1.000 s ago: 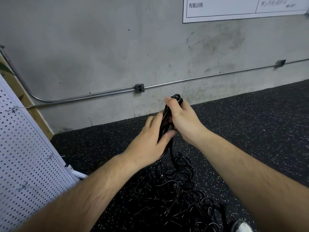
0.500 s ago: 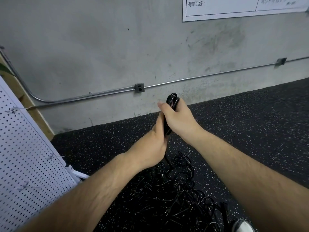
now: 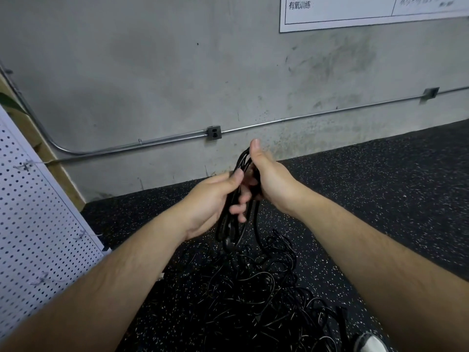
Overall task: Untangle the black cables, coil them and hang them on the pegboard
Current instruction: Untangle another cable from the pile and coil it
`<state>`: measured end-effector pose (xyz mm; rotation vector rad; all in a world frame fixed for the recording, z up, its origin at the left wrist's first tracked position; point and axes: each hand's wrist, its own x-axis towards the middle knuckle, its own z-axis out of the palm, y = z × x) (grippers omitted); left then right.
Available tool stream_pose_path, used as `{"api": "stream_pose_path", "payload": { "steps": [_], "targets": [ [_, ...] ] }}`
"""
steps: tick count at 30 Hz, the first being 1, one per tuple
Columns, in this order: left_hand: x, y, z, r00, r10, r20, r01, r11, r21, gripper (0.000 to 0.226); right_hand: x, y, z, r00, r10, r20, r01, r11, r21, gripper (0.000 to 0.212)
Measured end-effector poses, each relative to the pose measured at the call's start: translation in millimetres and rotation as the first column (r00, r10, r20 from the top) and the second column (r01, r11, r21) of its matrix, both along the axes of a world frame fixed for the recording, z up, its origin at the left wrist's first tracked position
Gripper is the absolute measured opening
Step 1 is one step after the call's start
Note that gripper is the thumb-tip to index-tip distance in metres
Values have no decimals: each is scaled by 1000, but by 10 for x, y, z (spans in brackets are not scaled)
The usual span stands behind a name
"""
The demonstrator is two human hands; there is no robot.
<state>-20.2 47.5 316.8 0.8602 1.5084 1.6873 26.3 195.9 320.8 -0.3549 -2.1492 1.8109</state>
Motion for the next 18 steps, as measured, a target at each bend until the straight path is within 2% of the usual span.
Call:
{"api": "stream_pose_path", "payload": {
  "steps": [1, 3, 6, 9, 11, 13, 15, 16, 18],
  "targets": [
    [-26, 4, -7, 999, 27, -41, -27, 1000, 9, 26, -1, 7, -9, 1000, -2, -26, 3, 1000, 16, 80],
    [-63, 19, -25, 985, 89, -150, -86, 996, 23, 24, 7, 29, -28, 999, 13, -51, -12, 1000, 19, 68],
    [-95, 13, -3, 963, 140, -231, -130, 990, 57, 24, 15, 31, -93, 995, 89, -48, -92, 992, -84, 79],
    [-125, -10, 100, 960, 185, -210, -158, 978, 137, 23, 64, -3, -244, 976, 214, -32, -216, 970, -111, 84],
    [-178, -49, 179, 952, 241, -190, -206, 960, 189, 23, 131, -60, -387, 944, 323, 66, -319, 945, -64, 80],
    [-266, -107, 235, 938, 293, -187, -251, 943, 216, 23, 185, -86, -562, 878, 413, 244, -437, 898, 54, 62],
    [-354, -185, 275, 926, 333, -179, -289, 928, 233, 23, 201, -89, -730, 821, 422, 386, -514, 839, 177, 34],
    [-388, -228, 294, 921, 351, -169, -307, 921, 239, 23, 197, -93, -808, 802, 415, 430, -540, 811, 226, 27],
    [-421, -298, 332, 914, 382, -139, -341, 907, 248, 25, 189, -100, -933, 780, 373, 502, -573, 748, 335, 26]
  ]
}}
